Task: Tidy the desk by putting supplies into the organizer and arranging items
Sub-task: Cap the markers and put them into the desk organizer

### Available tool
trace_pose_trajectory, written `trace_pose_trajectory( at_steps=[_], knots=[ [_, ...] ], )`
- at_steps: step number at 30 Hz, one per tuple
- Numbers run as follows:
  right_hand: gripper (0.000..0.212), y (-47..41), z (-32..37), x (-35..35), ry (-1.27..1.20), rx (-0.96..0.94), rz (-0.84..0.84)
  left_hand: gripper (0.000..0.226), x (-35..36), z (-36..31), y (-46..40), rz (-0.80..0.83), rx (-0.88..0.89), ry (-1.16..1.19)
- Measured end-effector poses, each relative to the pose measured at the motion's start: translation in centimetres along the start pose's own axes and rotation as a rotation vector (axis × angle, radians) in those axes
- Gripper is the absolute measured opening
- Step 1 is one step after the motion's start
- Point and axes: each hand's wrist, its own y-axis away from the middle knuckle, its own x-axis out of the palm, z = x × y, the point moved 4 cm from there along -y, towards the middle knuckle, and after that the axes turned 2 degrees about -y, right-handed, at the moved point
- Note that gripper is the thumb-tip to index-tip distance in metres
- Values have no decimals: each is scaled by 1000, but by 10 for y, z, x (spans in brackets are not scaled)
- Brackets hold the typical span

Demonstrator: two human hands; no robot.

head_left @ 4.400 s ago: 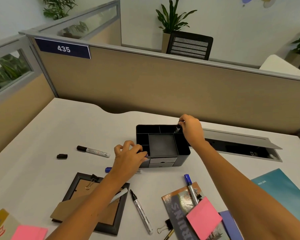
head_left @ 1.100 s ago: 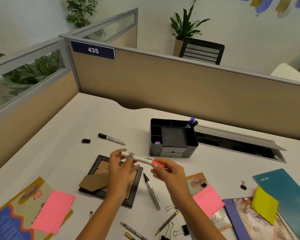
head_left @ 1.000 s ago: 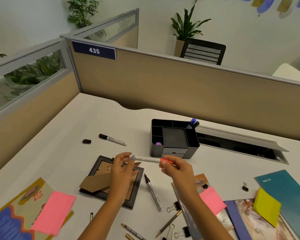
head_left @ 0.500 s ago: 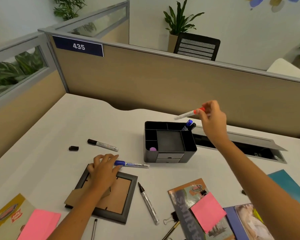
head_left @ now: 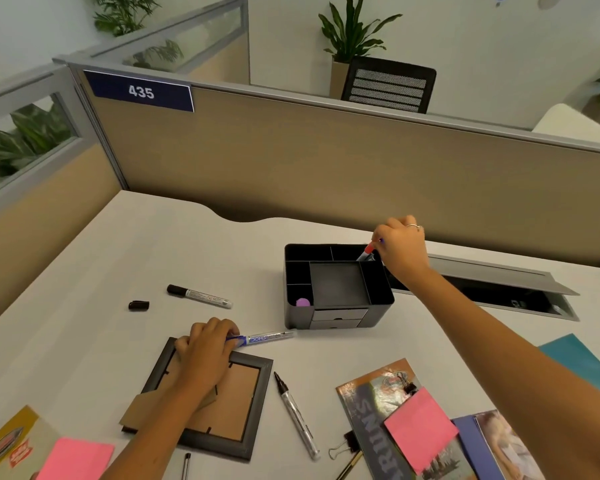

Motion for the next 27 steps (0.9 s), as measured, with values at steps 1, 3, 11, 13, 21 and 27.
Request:
trace_pose_trajectory(
  at_steps=[1, 3, 11, 13, 21, 27],
  knots=[
    [8, 1, -1, 0, 21, 3, 6, 20, -1, 1, 0, 13, 3, -3],
    [7, 3, -1, -1, 20, 5, -1, 25, -1, 2, 0, 32, 10, 0],
    [13, 19, -6, -10, -181, 155, -161, 10, -10, -3, -2, 134, -2, 6],
    [12, 31, 0, -15, -291, 197, -237, 4, -13, -6, -1, 124, 10, 43],
    [12, 90, 83, -20, -574, -22, -129, 10, -50, -37, 4, -34, 94, 439],
    [37, 124, 173, -1, -608, -161, 376, 15, -83, -70, 11, -143, 154, 562]
  ],
)
